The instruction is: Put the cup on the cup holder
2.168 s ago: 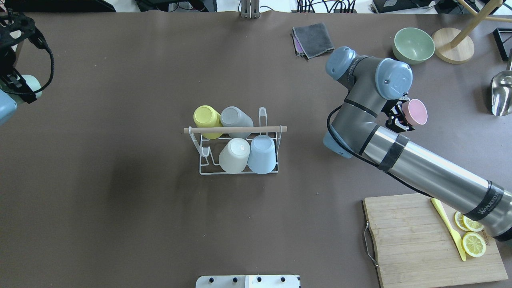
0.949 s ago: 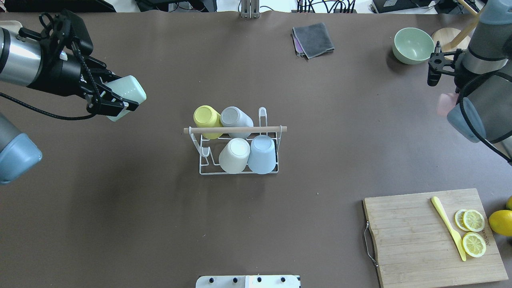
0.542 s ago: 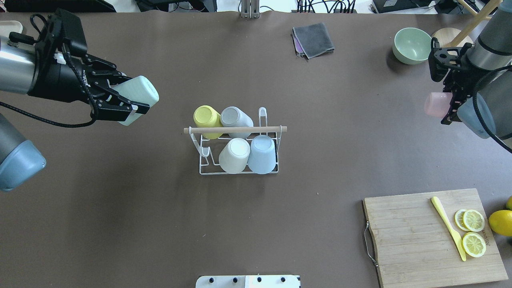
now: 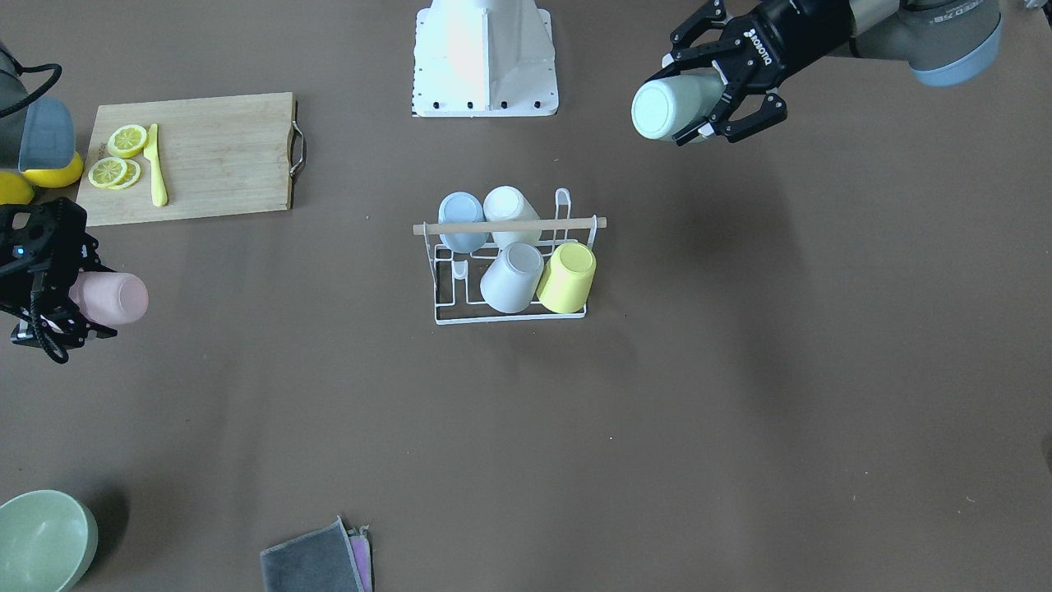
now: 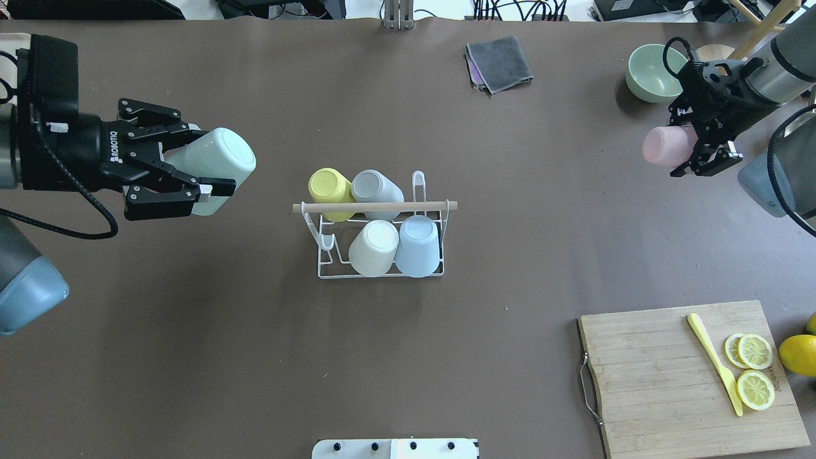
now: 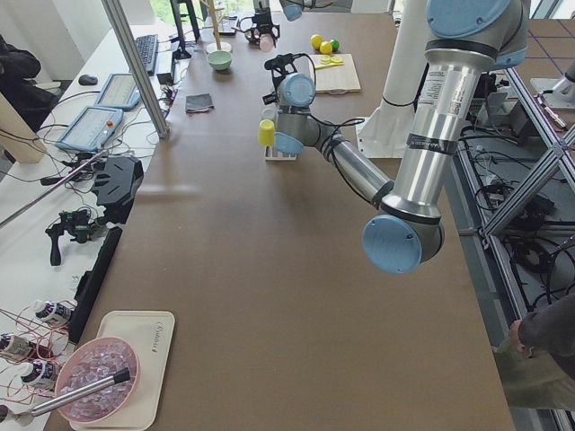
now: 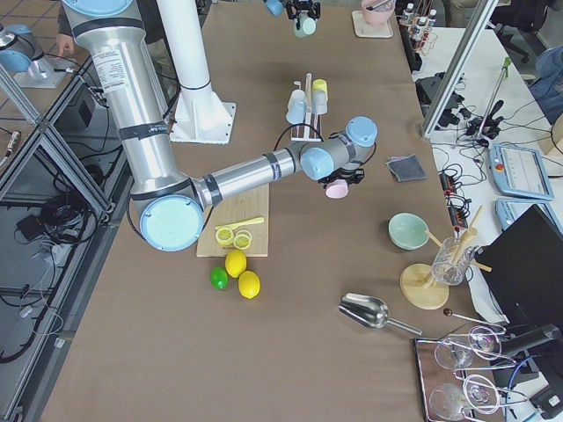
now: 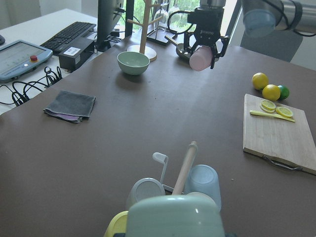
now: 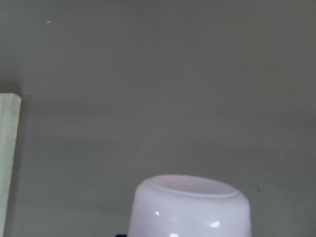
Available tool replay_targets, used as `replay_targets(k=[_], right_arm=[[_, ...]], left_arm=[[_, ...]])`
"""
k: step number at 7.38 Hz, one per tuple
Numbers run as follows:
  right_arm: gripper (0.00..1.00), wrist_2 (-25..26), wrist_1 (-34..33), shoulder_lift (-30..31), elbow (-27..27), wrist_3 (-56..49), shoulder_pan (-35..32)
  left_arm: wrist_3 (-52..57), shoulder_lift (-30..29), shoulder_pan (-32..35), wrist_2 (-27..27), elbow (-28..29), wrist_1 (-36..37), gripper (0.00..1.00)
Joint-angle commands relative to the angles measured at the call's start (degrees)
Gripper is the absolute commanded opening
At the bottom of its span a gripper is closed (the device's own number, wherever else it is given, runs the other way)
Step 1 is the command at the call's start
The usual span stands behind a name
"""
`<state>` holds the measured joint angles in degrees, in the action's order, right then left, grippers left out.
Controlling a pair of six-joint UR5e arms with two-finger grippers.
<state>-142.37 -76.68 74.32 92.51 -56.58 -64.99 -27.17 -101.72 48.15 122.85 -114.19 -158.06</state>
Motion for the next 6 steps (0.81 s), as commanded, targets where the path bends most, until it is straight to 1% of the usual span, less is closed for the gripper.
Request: replay_targets(k=[1,2,3,4,5,6], right_arm=[[0.00,-2.4,10.4,-0.2,-2.8,4.4,0.0],[0.00,-3.9,12.0,-0.2,-3.3,7.3,0.0],[0.00,-5.1,12.2,-0.8,-3.9,9.6,0.0],[0.00,-6.2,12.3,-2.8,-3.9,13.0,0.0],[0.00,-8.3,12.5,-4.4,-4.0,15.3,0.0],[0.00,-8.0,17.7,-4.5,-3.9,15.6,-0.6]], left_arm=[[0.1,3.0,-12.3,-19.2,-1.4,-6.4,0.00],[0.5,3.0,-20.3,-30.6,-1.5,-8.0,0.00],[1.7,3.1,-25.2,-36.5,-2.3,-8.6,0.00],[2.9,3.2,-27.1,-39.1,-3.7,-8.7,0.00],[4.6,3.2,-28.8,-41.7,-3.8,-9.6,0.00],[8.1,3.8,-36.3,-51.8,-3.7,-13.3,0.00]])
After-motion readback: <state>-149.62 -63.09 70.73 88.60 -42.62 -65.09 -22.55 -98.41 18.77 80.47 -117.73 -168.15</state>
